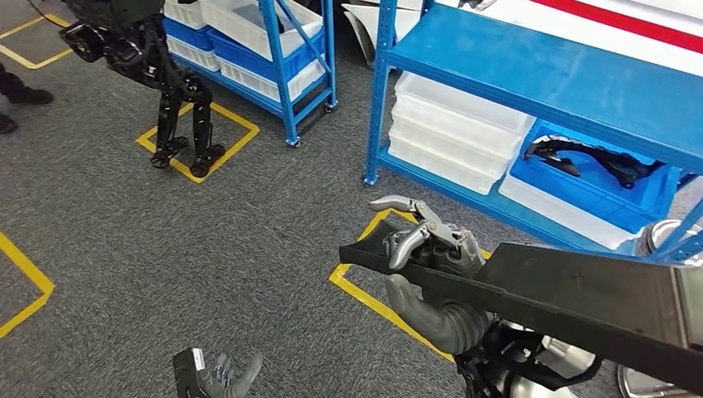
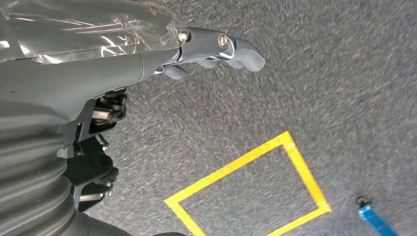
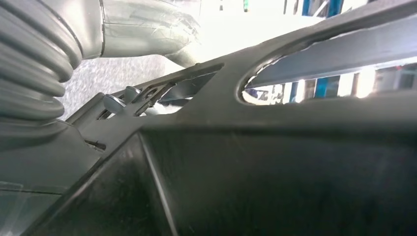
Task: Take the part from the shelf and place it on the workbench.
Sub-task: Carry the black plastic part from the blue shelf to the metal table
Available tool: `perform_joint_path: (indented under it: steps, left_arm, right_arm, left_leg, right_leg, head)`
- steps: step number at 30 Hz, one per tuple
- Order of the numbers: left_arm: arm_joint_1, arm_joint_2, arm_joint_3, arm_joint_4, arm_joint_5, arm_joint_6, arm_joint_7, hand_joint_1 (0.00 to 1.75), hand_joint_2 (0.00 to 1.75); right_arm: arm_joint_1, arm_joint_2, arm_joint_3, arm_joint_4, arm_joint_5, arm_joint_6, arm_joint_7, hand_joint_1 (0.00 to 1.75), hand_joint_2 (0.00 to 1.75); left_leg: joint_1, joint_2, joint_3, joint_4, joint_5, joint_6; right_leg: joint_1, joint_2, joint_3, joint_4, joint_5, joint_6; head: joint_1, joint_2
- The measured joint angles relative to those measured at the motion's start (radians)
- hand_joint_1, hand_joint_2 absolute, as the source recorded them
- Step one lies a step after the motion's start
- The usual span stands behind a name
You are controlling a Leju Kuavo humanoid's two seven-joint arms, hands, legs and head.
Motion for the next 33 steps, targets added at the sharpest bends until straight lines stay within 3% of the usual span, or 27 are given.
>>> perform_joint_path:
  steps: [2,4,5,7,9,11,13,14,16,18,20,22,23,25,26,28,29,30,31,33]
  left_arm:
    - [-0.001,0.000,-0.002,0.000,0.000,0.000,0.000,0.00,1.75]
    - [-0.002,0.000,-0.006,-0.001,0.002,0.000,0.000,0.00,1.75]
    - [-0.002,0.000,-0.008,-0.001,0.003,0.000,0.000,0.00,1.75]
    - [0.000,0.002,-0.010,-0.001,0.004,0.000,0.000,0.00,1.75]
    - [-0.002,0.004,-0.011,-0.001,0.006,0.001,0.000,0.00,1.75]
    - [-0.005,0.005,-0.012,-0.001,0.007,0.002,0.000,0.00,1.75]
    - [-0.005,0.005,-0.013,-0.001,0.008,0.002,-0.001,0.00,1.75]
    - [-0.005,0.005,-0.013,-0.001,0.009,0.002,-0.001,0.00,1.75]
    - [-0.004,0.005,-0.013,-0.001,0.010,0.002,-0.003,0.00,1.75]
    - [-0.006,0.005,-0.014,-0.001,0.012,0.002,-0.005,0.00,1.75]
    - [-0.006,0.005,-0.014,-0.001,0.016,0.002,-0.007,0.00,1.75]
    - [-0.004,0.006,-0.014,-0.001,0.018,0.002,-0.009,0.00,1.75]
    - [-0.003,0.006,-0.014,-0.002,0.018,0.002,-0.011,0.00,1.75]
    - [-0.004,0.006,-0.014,-0.002,0.018,0.002,-0.013,0.00,1.75]
    - [-0.004,0.006,-0.014,-0.002,0.017,0.002,-0.013,0.00,1.75]
    - [-0.005,0.006,-0.014,-0.003,0.017,0.002,-0.013,0.00,1.75]
    - [-0.004,0.006,-0.014,-0.003,0.017,0.001,-0.013,0.00,1.75]
    - [-0.002,0.006,-0.014,-0.002,0.018,-0.001,-0.013,0.00,1.75]
    - [-0.001,0.006,-0.014,-0.002,0.019,-0.006,-0.013,0.00,1.75]
    - [0.000,0.006,-0.015,0.002,0.025,-0.021,-0.015,0.00,1.75]
  right_arm:
    - [0.000,0.000,-0.002,0.000,0.000,0.001,0.000,1.75,1.75]
    - [0.000,0.001,-0.003,0.000,0.000,0.002,0.000,1.75,1.75]
    - [0.000,0.001,-0.004,0.000,0.000,0.003,0.000,1.75,1.75]
    - [-0.002,0.002,-0.006,0.000,0.000,0.005,-0.001,1.75,1.75]
    - [-0.004,0.005,-0.007,0.000,-0.001,0.006,-0.002,1.75,1.75]
    - [-0.003,0.007,-0.007,0.001,-0.002,0.007,-0.003,1.75,1.75]
    - [-0.001,0.007,-0.007,0.002,-0.004,0.008,-0.004,1.75,1.75]
    - [0.000,0.007,-0.007,0.002,-0.004,0.008,-0.005,1.75,1.75]
    - [0.000,0.008,-0.007,0.002,-0.005,0.010,-0.007,1.75,1.75]
    - [-0.001,0.008,-0.007,0.002,-0.005,0.012,-0.009,1.75,1.75]
    - [-0.001,0.008,-0.007,0.002,-0.006,0.013,-0.011,1.75,1.75]
    - [-0.001,0.009,-0.008,0.002,-0.007,0.014,-0.011,1.75,1.75]
    - [-0.002,0.009,-0.008,0.002,-0.007,0.014,-0.011,1.75,1.75]
    - [-0.002,0.009,-0.009,0.002,-0.008,0.014,-0.013,1.75,1.75]
    - [0.000,0.009,-0.009,0.002,-0.008,0.013,-0.013,1.75,1.75]
    - [0.005,0.009,-0.009,0.003,-0.009,0.011,-0.014,1.75,1.75]
    - [0.007,0.009,-0.009,0.004,-0.010,0.010,-0.014,1.75,1.75]
    - [0.008,0.009,-0.009,0.004,-0.010,0.009,-0.014,1.75,1.75]
    - [0.009,0.009,-0.009,0.005,-0.011,0.008,-0.014,1.75,1.75]
    - [0.010,0.009,-0.010,0.005,-0.012,0.007,-0.015,1.75,1.75]
  left_leg:
    - [0.000,-0.025,-0.005,0.010,-0.001,-0.004]
    - [0.002,-0.048,-0.017,0.017,0.001,-0.015]
    - [0.004,-0.059,-0.022,0.017,0.005,-0.023]
    - [0.005,-0.071,-0.027,0.016,0.009,-0.036]
    - [0.002,-0.033,-0.046,0.058,-0.018,-0.047]
    - [0.002,0.024,-0.099,0.174,-0.081,-0.056]
    - [0.007,0.043,-0.144,0.278,-0.121,-0.061]
    - [0.009,0.047,-0.143,0.282,-0.115,-0.062]
    - [0.011,0.064,-0.082,0.176,-0.058,-0.060]
    - [0.005,0.101,-0.015,0.048,-0.015,-0.051]
    - [-0.002,0.113,-0.002,0.011,-0.012,-0.039]
    - [-0.002,0.092,-0.005,0.007,-0.008,-0.028]
    - [0.000,0.083,-0.004,0.003,-0.007,-0.022]
    - [0.005,0.066,0.002,-0.006,-0.002,-0.009]
    - [0.004,0.056,0.002,-0.007,-0.002,-0.005]
    - [0.001,0.033,0.002,-0.006,-0.002,-0.002]
    - [0.000,0.019,0.002,-0.005,-0.002,-0.001]
    - [0.000,0.005,0.002,-0.003,-0.003,-0.001]
    - [0.000,-0.010,0.003,0.001,-0.004,-0.002]
    - [0.002,-0.037,-0.003,0.011,-0.007,-0.008]
  right_leg:
    - [-0.002,0.043,0.058,-0.131,0.060,-0.006]
    - [-0.002,0.079,0.083,-0.198,0.077,-0.010]
    - [0.001,0.079,0.083,-0.200,0.076,-0.012]
    - [0.000,0.054,0.085,-0.208,0.083,-0.024]
    - [-0.005,0.025,0.089,-0.218,0.091,-0.034]
    - [-0.002,-0.007,0.090,-0.220,0.092,-0.040]
    - [0.001,-0.038,0.089,-0.219,0.090,-0.042]
    - [0.001,-0.052,0.090,-0.219,0.088,-0.042]
    - [0.000,-0.078,0.095,-0.219,0.084,-0.037]
    - [0.003,-0.098,0.101,-0.218,0.077,-0.029]
    - [0.008,-0.113,0.104,-0.219,0.074,-0.019]
    - [0.007,-0.123,0.109,-0.221,0.070,-0.007]
    - [0.005,-0.112,0.109,-0.215,0.061,-0.002]
    - [0.001,-0.060,0.082,-0.147,0.014,0.003]
    - [0.000,-0.032,0.052,-0.082,-0.018,0.002]
    - [0.001,-0.008,-0.016,0.047,-0.061,0.002]
    - [0.001,-0.005,-0.033,0.071,-0.055,0.002]
    - [0.001,-0.003,-0.030,0.054,-0.030,0.000]
    - [0.000,0.003,-0.009,-0.003,0.011,-0.001]
    - [-0.004,0.043,0.045,-0.136,0.072,-0.005]
  head:
    - [0.006,0.000]
    - [0.008,0.000]
    - [0.008,0.000]
    - [0.007,0.000]
    - [-0.005,0.000]
    - [-0.023,0.000]
    - [-0.029,0.000]
    - [-0.032,0.000]
    - [-0.040,0.000]
    - [-0.048,0.000]
    - [-0.049,0.000]
    - [-0.047,0.000]
    - [-0.046,0.000]
    - [-0.039,0.000]
    - [-0.033,0.000]
    - [-0.021,0.000]
    - [-0.016,0.000]
    - [-0.012,0.000]
    - [-0.008,0.000]
    - [-0.001,0.000]
